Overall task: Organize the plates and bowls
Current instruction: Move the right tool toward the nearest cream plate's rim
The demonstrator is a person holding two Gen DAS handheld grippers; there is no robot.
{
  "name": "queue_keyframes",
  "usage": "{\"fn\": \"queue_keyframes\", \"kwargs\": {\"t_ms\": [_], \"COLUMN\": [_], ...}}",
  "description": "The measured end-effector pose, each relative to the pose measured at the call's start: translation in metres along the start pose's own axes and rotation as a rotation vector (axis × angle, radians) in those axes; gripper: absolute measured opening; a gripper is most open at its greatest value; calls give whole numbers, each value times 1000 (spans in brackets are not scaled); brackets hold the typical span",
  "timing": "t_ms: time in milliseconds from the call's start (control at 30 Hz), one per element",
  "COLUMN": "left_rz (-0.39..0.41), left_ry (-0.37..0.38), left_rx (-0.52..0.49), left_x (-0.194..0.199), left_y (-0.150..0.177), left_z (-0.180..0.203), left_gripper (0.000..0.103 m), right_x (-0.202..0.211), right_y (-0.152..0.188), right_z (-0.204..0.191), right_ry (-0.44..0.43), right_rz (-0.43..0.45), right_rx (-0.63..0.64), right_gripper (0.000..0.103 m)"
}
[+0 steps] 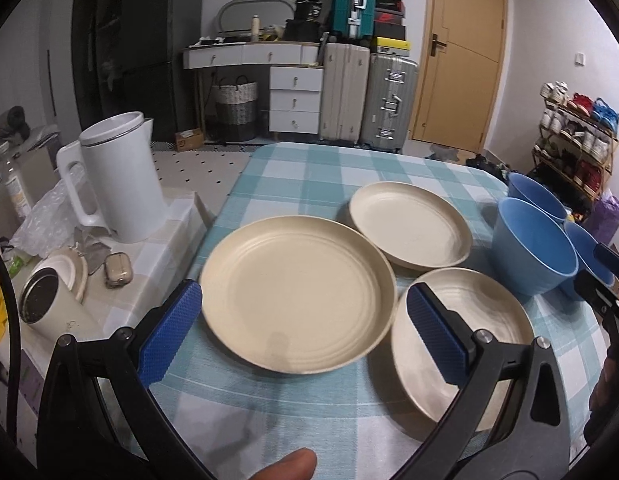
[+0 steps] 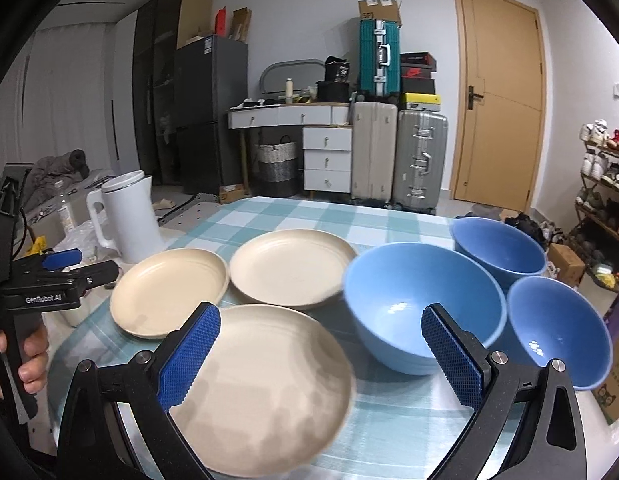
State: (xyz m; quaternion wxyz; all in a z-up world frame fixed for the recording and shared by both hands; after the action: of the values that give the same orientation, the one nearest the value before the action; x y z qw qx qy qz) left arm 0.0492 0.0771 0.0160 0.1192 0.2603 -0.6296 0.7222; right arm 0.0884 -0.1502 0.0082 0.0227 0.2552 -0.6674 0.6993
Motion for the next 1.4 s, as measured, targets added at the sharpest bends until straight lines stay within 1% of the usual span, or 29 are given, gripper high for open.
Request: {"fn": "queue_keyframes", "kwargs": {"t_ms": [200, 400, 600, 733, 867, 967, 1067, 1333, 1400], "left_rz": [-18, -72, -124, -172, -195, -213, -232, -247, -255], "left_ry": [-26, -56, -73, -76, -86, -103, -93, -91, -95], "left_rx": [57, 103, 112, 121, 141, 156, 185, 208, 215], "left_x": [-8, -36, -67, -86, -99, -105, -109, -117, -118], "left_y": [-6, -5, 3, 15, 25, 32, 39, 46, 47], "left_z": [-24, -42, -55, -67, -83, -96, -107, -115, -117], "left_gripper": [102, 102, 102, 102, 102, 102, 102, 102, 102], "right_x": [-24, -50, -74, -89, -105, -116, -128, -155, -161], "right_y": [-8, -10, -9, -7, -1, 5, 9, 12, 12], "right_z": [-20, -33, -46, -55, -69, -80, -90, -114, -117], "right_ry": [-49, -85, -112, -135, -158, -172, -184, -217, -230], "right_rz": [-54, -100, -156, -190, -226, -248, -275, -317, -325], "right_rx": [-12, -33, -30, -34, -41, -29, -17, 14, 17], "right_gripper": [103, 103, 103, 103, 103, 103, 103, 102, 97]}}
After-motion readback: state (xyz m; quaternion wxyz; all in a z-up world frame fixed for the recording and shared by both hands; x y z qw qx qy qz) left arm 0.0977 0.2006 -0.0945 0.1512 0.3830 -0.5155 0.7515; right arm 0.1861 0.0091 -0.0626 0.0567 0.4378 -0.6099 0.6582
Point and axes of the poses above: each gripper's, at about its wrist camera, not at the fingertips, and x roughly against the way its jaws point, z to its right, y to its underside, the point moved 6 cm from there along -x, roughly the way its jaws point, and after that the axes turned 5 degrees about z, right-handed, at the moved point
